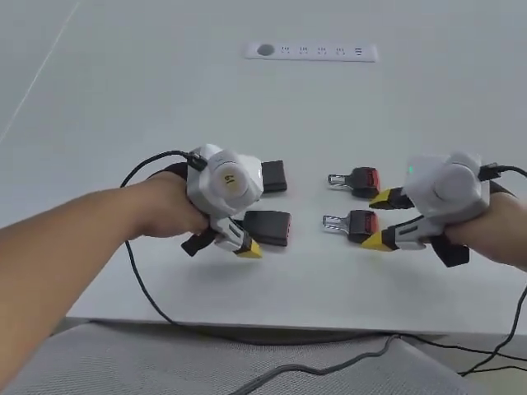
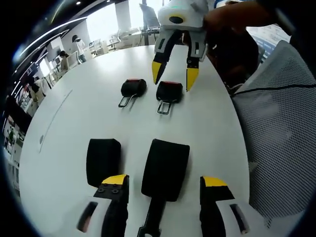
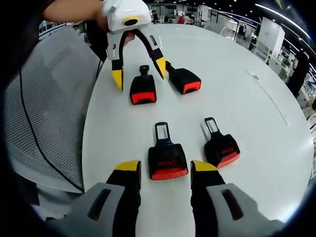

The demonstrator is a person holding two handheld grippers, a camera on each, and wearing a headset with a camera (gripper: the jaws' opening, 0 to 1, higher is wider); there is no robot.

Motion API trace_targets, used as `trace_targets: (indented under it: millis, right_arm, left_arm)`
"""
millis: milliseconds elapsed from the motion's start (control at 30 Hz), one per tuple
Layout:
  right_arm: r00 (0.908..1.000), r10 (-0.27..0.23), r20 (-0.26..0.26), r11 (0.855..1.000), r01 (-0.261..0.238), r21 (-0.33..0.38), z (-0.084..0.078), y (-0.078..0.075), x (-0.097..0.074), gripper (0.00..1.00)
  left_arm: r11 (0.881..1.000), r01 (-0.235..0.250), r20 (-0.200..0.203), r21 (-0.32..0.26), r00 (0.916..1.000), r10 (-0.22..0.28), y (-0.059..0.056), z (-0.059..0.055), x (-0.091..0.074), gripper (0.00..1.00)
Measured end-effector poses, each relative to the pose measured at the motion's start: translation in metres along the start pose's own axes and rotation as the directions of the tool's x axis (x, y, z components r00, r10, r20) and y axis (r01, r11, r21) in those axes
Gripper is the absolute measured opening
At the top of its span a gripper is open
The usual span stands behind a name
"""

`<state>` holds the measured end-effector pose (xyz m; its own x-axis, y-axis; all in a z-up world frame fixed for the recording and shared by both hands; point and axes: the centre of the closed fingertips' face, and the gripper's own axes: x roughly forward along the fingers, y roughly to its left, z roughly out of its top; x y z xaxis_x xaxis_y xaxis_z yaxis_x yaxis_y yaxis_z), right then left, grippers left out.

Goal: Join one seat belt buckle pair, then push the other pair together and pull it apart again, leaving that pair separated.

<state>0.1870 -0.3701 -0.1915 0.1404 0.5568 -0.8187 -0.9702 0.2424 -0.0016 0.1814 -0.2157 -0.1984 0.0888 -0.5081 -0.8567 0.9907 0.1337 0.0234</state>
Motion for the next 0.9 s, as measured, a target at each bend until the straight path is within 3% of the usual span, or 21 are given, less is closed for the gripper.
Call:
trace_targets:
  millis: [367,533,700,767,900]
  right_arm:
    - [0.999,0.032,-0.031,0.999,-0.032,-0.01,-0.006,0.0,0.007,0.32]
    - [0.9978,0.047,-0.046,0.998,-0.049,-0.032,-0.008,0.0,0.009,0.32]
    - [0.9936,0.079,-0.081,0.995,-0.083,-0.058,-0.012,0.002,0.013,0.33]
    - [0.9899,0.085,-0.113,0.993,-0.093,-0.067,-0.016,0.0,0.015,0.33]
    - [0.9881,0.092,-0.123,0.989,-0.105,-0.103,-0.014,-0.001,0.015,0.33]
  left_arm:
    - [0.999,0.021,0.005,0.027,0.9998,-0.021,-0.002,0.002,0.005,0.45]
    - [0.997,0.032,-0.031,0.068,0.9991,-0.03,-0.007,0.001,0.007,0.39]
    - [0.998,0.028,-0.029,0.05,0.9992,-0.027,-0.004,0.001,0.006,0.38]
    - [1.0,0.023,-0.025,0.018,0.9994,-0.023,-0.003,-0.001,0.006,0.38]
    - [1.0,0.017,-0.023,-0.017,0.9996,-0.018,-0.003,-0.002,0.007,0.39]
